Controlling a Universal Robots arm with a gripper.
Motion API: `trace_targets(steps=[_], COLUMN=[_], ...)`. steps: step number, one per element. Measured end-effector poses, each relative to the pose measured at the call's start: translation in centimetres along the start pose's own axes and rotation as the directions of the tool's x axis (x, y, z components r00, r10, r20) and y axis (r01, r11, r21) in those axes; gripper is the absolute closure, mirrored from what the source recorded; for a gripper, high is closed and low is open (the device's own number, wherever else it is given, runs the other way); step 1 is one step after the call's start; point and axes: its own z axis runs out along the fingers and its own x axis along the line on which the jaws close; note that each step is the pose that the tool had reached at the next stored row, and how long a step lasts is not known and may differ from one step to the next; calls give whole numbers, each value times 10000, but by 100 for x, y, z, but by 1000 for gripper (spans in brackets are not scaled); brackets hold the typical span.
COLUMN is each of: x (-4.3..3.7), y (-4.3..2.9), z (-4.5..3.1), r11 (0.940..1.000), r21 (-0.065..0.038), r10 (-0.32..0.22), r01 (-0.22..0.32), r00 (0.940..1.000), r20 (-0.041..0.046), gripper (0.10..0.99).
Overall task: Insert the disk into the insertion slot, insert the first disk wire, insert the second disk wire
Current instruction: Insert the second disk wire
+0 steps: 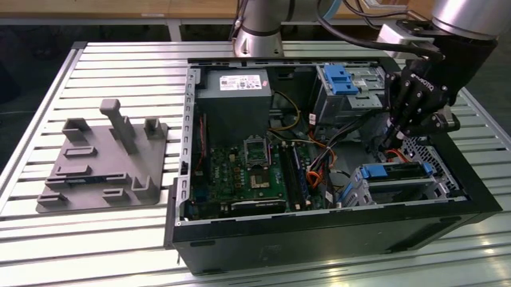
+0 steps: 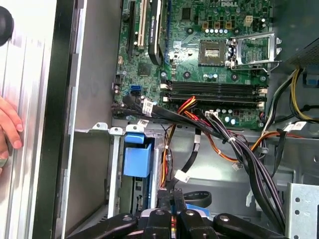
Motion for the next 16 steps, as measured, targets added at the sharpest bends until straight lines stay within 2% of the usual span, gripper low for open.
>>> trace_targets(steps=[2, 16], x=[29, 140], y=[-5, -8], z=[3, 17], r11=[10000, 9993], r21=[3, -41], r10=[-4, 363], r01=[4, -363], r00=[10000, 9993], r20=[50, 124], gripper=[941, 941])
